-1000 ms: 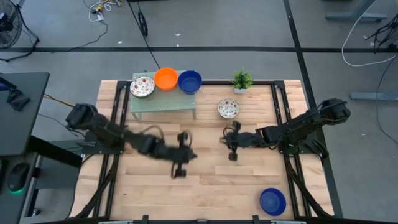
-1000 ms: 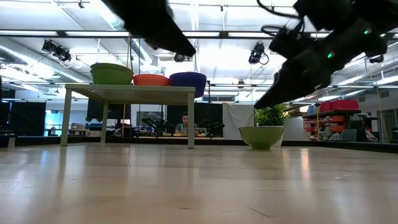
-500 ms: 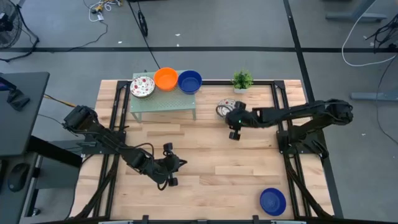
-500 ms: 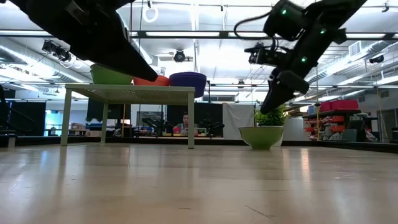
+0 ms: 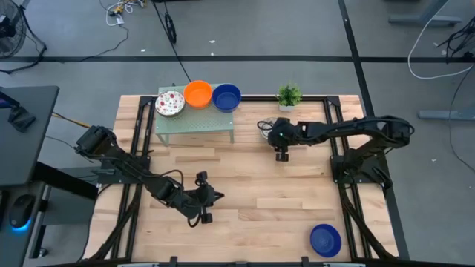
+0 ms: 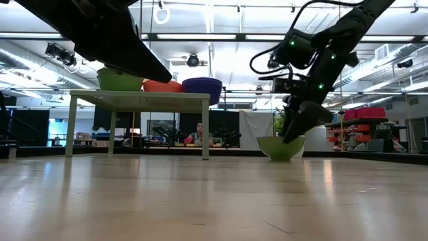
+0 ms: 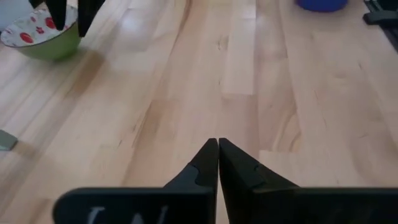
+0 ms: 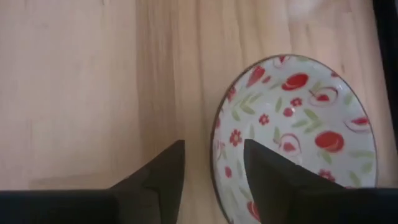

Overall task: Pick & Place Mini bowls
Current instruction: Stack the white patterned bowl on top of the other white patterned bowls on the shelf

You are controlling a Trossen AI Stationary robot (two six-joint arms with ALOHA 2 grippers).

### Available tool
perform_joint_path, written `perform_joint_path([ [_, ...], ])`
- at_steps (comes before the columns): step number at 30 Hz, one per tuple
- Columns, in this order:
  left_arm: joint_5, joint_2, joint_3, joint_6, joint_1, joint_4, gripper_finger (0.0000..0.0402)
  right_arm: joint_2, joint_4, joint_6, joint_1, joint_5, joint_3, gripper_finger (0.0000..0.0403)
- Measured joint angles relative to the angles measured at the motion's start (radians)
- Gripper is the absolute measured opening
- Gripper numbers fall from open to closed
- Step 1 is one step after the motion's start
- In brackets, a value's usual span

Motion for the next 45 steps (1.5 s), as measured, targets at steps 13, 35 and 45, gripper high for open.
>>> perform_joint_path([
  [13,0.024,0.000,0.000,0.046,0.002,0.060,0.0141,0.013,-0.009,-0.036,0.008,-0.023,0.003,0.0011],
  [35,0.584,0.117,0.050,0.588,0.247,0.361,0.0264,0.012,0.164,-0.087,0.505,-0.588,0.073,0.0006],
  [45,0.613,0.187,0.097,0.581,0.256,0.352,0.0222,0.012,0.227,-0.127,0.513,-0.586,0.078,0.0006],
])
